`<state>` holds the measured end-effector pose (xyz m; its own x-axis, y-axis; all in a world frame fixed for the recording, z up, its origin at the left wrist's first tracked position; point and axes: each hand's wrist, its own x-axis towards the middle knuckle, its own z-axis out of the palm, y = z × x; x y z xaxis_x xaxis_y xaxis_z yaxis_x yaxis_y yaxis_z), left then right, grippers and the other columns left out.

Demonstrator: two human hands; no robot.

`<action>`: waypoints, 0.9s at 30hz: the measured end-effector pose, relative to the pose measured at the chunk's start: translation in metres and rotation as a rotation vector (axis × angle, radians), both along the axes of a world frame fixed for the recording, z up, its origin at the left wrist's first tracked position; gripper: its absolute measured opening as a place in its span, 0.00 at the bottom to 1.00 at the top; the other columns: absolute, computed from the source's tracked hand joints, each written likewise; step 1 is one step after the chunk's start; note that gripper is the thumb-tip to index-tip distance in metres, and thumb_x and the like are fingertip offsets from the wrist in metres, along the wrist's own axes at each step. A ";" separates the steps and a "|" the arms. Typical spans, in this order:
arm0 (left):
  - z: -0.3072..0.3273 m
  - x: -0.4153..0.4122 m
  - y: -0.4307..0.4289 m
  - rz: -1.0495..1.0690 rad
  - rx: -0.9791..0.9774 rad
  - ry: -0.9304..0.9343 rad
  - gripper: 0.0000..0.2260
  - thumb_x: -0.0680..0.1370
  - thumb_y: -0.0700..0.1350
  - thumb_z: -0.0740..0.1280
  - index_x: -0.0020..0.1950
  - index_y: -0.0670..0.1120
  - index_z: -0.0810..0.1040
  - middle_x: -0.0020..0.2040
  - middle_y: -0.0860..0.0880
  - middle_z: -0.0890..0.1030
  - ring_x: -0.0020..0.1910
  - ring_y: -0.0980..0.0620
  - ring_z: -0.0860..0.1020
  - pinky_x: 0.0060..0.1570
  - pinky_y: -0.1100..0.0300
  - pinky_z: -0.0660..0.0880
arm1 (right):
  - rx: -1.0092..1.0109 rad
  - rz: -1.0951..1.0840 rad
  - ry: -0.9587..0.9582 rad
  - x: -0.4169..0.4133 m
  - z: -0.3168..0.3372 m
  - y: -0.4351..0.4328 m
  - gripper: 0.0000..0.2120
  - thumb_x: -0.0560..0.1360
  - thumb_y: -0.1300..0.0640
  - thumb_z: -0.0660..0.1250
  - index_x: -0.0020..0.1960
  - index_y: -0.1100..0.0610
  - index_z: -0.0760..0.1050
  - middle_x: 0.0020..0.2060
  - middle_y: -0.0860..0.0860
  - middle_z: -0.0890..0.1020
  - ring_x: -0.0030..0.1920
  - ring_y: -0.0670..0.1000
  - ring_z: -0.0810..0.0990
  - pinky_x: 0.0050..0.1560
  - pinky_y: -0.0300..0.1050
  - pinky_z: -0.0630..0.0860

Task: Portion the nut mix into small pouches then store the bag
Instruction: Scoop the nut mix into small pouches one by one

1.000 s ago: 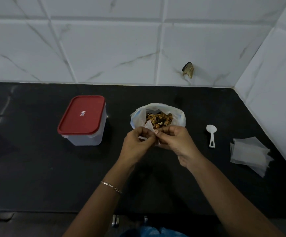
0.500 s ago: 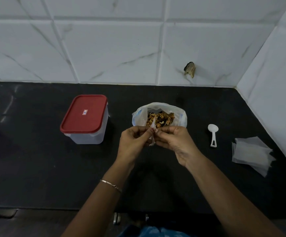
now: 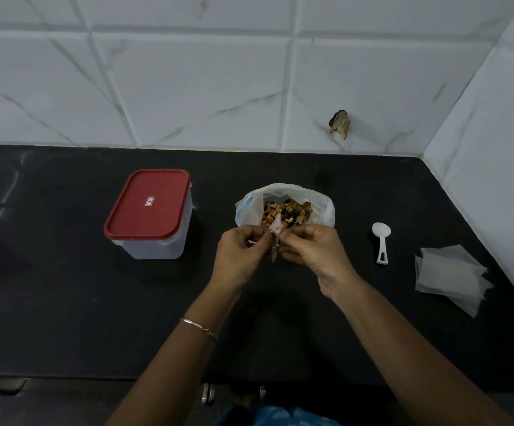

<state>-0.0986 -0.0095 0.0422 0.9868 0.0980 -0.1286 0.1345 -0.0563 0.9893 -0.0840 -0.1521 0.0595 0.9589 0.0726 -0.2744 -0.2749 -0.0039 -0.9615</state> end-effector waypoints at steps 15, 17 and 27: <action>0.006 0.010 -0.019 0.108 0.440 -0.218 0.08 0.78 0.42 0.66 0.42 0.52 0.71 0.37 0.53 0.77 0.34 0.60 0.77 0.33 0.67 0.74 | -0.323 0.080 -0.119 0.022 -0.005 -0.003 0.05 0.79 0.56 0.65 0.52 0.56 0.77 0.45 0.52 0.84 0.45 0.49 0.84 0.52 0.52 0.81; 0.006 0.015 -0.010 0.152 0.466 -0.209 0.08 0.77 0.42 0.66 0.42 0.52 0.71 0.39 0.53 0.76 0.36 0.58 0.77 0.35 0.66 0.73 | -0.332 0.089 -0.093 0.024 -0.003 -0.008 0.05 0.79 0.56 0.65 0.52 0.56 0.77 0.45 0.52 0.83 0.44 0.46 0.84 0.52 0.48 0.81; 0.005 0.018 0.005 0.026 0.678 -0.200 0.03 0.79 0.47 0.65 0.47 0.53 0.71 0.43 0.55 0.77 0.40 0.59 0.78 0.39 0.63 0.77 | -0.680 0.143 -0.323 0.029 -0.004 -0.022 0.02 0.74 0.56 0.70 0.45 0.53 0.79 0.37 0.48 0.83 0.39 0.46 0.83 0.44 0.47 0.82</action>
<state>-0.0808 -0.0041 0.0473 0.9814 0.1163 0.1527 -0.0365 -0.6678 0.7434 -0.0555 -0.1742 0.0552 0.9930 0.1173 -0.0105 0.0672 -0.6380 -0.7671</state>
